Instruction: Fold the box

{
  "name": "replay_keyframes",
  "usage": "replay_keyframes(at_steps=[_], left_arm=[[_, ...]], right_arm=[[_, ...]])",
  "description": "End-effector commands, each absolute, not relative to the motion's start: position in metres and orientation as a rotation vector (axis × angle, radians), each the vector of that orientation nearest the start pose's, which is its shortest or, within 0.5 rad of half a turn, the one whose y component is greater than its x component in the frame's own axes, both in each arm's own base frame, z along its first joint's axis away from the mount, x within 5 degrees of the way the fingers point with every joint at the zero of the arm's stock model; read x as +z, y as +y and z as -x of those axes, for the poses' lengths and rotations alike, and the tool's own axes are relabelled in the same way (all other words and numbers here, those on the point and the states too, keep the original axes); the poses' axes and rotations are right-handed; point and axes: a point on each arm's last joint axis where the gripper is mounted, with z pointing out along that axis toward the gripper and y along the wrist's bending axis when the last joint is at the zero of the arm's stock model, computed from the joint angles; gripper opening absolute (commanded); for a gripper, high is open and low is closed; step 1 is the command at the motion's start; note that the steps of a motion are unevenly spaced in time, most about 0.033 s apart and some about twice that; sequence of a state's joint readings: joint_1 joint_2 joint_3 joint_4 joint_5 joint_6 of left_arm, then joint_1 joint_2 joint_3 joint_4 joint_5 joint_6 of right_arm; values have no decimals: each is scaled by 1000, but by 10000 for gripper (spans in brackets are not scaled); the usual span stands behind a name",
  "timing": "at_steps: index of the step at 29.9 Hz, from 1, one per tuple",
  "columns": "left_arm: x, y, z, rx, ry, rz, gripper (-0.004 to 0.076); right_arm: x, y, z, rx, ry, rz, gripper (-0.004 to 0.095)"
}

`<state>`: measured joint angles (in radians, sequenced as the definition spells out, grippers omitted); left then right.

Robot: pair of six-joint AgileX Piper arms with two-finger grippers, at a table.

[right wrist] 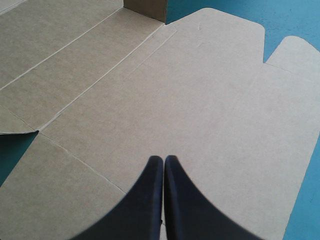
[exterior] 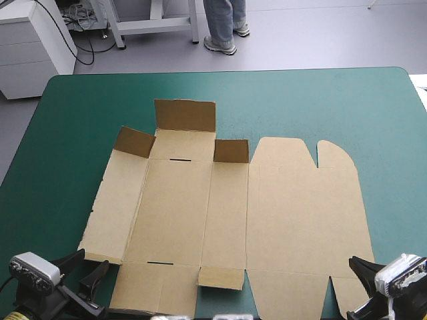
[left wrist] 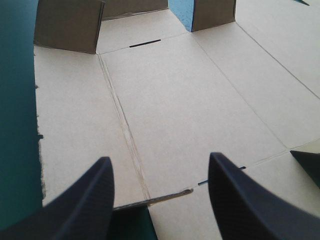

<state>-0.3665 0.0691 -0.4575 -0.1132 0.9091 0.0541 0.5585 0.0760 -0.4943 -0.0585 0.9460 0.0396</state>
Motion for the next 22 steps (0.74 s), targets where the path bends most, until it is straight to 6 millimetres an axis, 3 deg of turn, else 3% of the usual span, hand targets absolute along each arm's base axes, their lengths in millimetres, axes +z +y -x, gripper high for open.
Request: replay_keyframes(at_steps=[1, 5, 11, 22], left_arm=[[293, -15, -13, -376, 1888, -384, 405], [299, -15, -12, -387, 1871, -381, 405], [329, -14, -16, -349, 1857, -385, 404], [353, -38, -80, -339, 2224, -343, 404]], right_arm=[[298, 4, -15, 326, 1875, 503, -16], [298, 4, -15, 326, 1875, 503, -16], [298, 4, -15, 326, 1875, 503, -16], [298, 4, -15, 326, 1875, 503, -16]])
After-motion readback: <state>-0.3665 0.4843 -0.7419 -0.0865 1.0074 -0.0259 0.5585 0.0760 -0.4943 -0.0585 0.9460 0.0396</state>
